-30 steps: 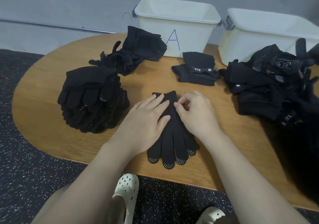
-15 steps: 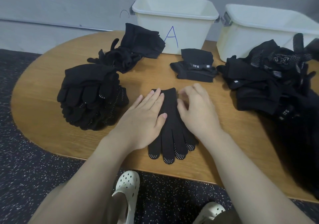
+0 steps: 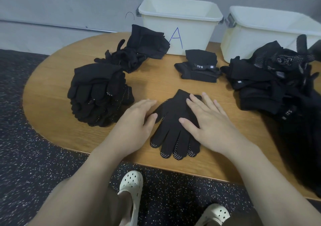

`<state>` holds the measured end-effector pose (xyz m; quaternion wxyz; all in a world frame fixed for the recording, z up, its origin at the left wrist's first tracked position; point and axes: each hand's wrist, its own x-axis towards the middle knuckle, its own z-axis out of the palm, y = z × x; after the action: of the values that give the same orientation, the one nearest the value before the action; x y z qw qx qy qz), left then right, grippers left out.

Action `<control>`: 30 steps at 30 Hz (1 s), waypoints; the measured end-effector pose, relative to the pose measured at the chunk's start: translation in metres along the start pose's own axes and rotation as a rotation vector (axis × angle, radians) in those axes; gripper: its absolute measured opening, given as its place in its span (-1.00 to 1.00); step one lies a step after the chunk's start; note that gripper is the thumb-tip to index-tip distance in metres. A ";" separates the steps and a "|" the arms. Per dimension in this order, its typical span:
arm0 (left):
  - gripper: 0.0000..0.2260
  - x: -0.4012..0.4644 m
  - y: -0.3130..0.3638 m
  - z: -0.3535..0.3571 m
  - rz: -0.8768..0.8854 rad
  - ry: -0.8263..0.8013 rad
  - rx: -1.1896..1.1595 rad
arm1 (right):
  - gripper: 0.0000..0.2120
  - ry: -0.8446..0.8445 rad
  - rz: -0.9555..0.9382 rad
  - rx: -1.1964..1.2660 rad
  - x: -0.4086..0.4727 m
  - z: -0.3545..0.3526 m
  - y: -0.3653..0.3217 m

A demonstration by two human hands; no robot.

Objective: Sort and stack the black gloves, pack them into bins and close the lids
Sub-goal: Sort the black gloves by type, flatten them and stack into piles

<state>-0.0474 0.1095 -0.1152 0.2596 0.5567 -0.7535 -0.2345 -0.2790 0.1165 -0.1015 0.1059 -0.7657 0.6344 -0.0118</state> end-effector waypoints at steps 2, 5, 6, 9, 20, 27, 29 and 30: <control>-0.67 0.000 -0.001 0.002 0.014 0.025 0.000 | -0.26 0.027 0.017 -0.015 -0.010 -0.004 0.006; -0.78 0.001 0.002 0.007 0.008 0.063 0.017 | -0.26 0.084 0.017 -0.006 -0.024 -0.008 0.013; -0.80 0.002 0.005 0.009 -0.001 0.074 0.014 | -0.26 0.101 0.018 0.004 -0.027 -0.009 0.015; -0.87 0.005 0.012 0.013 -0.028 0.080 -0.025 | -0.30 0.177 -0.029 0.038 -0.030 -0.004 0.022; -0.84 0.013 0.021 0.014 -0.137 0.129 0.010 | -0.35 -0.003 -0.227 0.056 -0.013 0.004 0.033; -0.85 0.010 0.022 0.013 -0.104 0.141 0.023 | -0.21 0.004 -0.227 0.016 -0.013 0.008 0.033; -0.86 0.006 0.021 0.011 -0.067 0.156 0.041 | -0.25 -0.003 -0.220 0.017 -0.013 0.007 0.032; -0.86 0.003 0.020 0.010 -0.039 0.163 0.045 | -0.26 -0.006 -0.216 0.016 -0.013 0.007 0.032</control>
<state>-0.0691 0.1126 -0.1090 0.3029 0.5943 -0.7239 -0.1763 -0.3116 0.1246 -0.1125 0.1118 -0.8289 0.5476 -0.0258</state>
